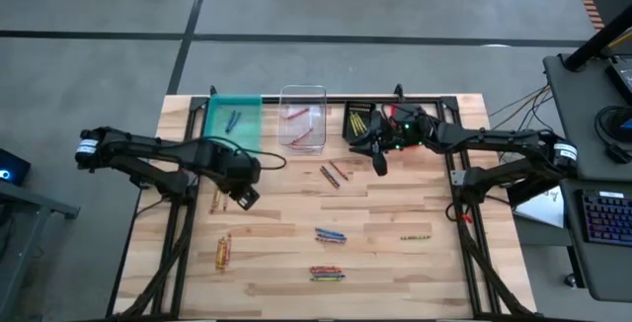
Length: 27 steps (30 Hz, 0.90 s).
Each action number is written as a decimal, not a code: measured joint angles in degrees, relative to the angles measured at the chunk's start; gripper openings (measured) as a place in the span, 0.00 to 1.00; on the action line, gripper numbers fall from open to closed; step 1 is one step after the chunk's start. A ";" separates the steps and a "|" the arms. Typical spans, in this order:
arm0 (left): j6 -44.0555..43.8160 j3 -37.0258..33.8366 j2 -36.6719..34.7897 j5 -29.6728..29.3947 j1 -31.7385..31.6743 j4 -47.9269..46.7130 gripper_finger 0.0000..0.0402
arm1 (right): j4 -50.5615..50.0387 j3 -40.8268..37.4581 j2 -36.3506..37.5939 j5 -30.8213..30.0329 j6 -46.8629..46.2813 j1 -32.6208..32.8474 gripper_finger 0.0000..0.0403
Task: Sort crayons
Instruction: Put the red crayon into the transparent bin
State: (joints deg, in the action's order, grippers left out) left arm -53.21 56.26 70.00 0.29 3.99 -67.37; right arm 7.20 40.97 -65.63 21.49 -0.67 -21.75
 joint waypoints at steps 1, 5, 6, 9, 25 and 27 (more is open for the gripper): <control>-1.43 -0.14 0.00 -0.08 0.39 -0.69 0.14 | 0.00 0.00 0.00 -0.68 -0.23 0.31 0.17; -3.98 -0.46 0.00 -0.36 1.41 -1.43 0.14 | 0.00 0.02 0.00 -1.30 -0.89 1.23 0.17; -4.64 -0.74 0.00 -0.66 1.66 -1.43 0.14 | 0.00 0.02 0.00 -1.94 -0.91 1.55 0.17; -8.17 -2.81 0.00 -2.25 2.40 -0.96 0.14 | -0.02 0.02 0.00 -3.42 -0.94 2.48 0.17; -22.57 -16.89 0.00 -7.90 2.69 3.58 0.18 | 0.74 0.06 -0.04 -3.75 -0.23 3.37 0.17; -22.81 -17.96 0.00 -7.93 2.69 5.59 0.20 | 0.83 0.07 -0.04 -3.75 0.14 3.37 0.17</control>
State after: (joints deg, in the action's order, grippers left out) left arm -76.02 38.30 70.00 -7.64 6.68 -61.78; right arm 8.03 41.04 -65.67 17.74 -0.53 -18.37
